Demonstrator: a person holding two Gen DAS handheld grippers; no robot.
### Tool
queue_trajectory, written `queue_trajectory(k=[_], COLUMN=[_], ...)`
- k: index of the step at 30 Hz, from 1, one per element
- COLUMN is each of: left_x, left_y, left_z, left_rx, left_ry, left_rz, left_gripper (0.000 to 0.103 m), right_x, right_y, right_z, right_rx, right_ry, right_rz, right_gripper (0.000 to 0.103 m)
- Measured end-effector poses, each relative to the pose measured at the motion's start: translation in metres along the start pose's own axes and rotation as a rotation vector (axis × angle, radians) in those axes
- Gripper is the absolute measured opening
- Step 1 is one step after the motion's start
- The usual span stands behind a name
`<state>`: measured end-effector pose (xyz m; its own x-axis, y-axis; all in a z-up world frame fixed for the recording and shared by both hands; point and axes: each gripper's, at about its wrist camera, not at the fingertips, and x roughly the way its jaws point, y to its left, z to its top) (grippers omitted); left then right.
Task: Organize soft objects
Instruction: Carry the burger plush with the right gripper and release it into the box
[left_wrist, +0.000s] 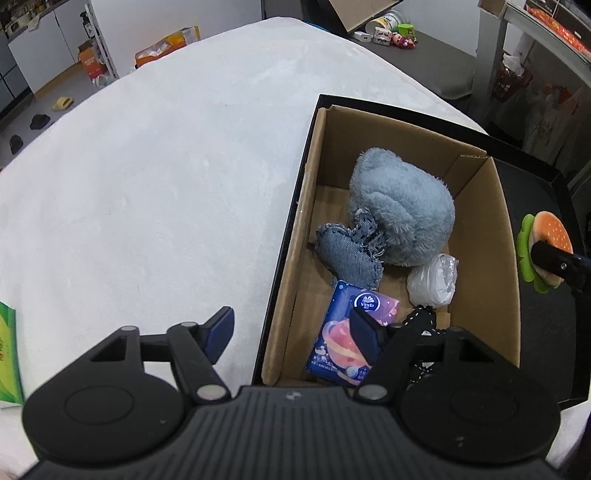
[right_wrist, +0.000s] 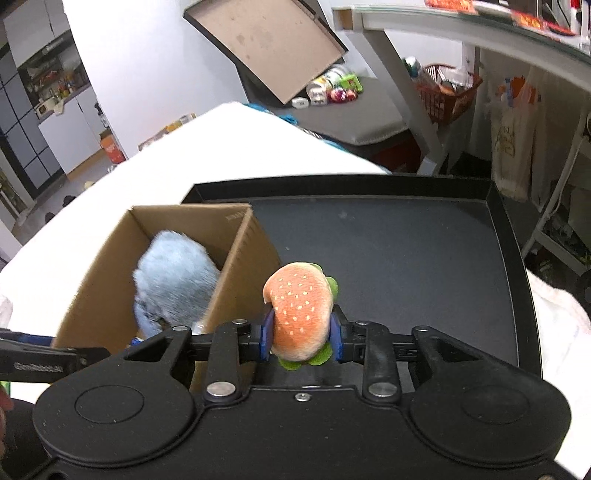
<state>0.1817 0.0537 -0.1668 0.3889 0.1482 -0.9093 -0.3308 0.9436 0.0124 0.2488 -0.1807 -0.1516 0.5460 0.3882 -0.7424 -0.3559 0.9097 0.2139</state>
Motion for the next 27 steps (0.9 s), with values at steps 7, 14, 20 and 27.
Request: queue_trajectory(k=[7, 14, 20, 27], left_x=[-0.002, 0.0, 0.005, 0.009], left_y=[0.01, 0.017, 0.021, 0.029], left_z=[-0.002, -0.007, -0.009, -0.012], left_rx=[-0.01, -0.012, -0.017, -0.033], left_ry=[-0.02, -0.011, -0.006, -0.014], left_rz=[-0.029, -0.061, -0.092, -0.112], left_gripper=[0.057, 0.043, 0.026, 0.013], right_x=[-0.014, -0.026, -0.03, -0.022], right_y=[0.018, 0.041, 0.055, 0.072], right_z=[0.005, 0.009, 0.01, 0.006], right_rx=[0.007, -0.013, -0.015, -0.039], right_ry=[-0.035, -0.072, -0.071, -0.039], right_rz=[-0.013, 0.0, 0.036, 0.055], right_gripper=[0.03, 0.03, 0.03, 0.03])
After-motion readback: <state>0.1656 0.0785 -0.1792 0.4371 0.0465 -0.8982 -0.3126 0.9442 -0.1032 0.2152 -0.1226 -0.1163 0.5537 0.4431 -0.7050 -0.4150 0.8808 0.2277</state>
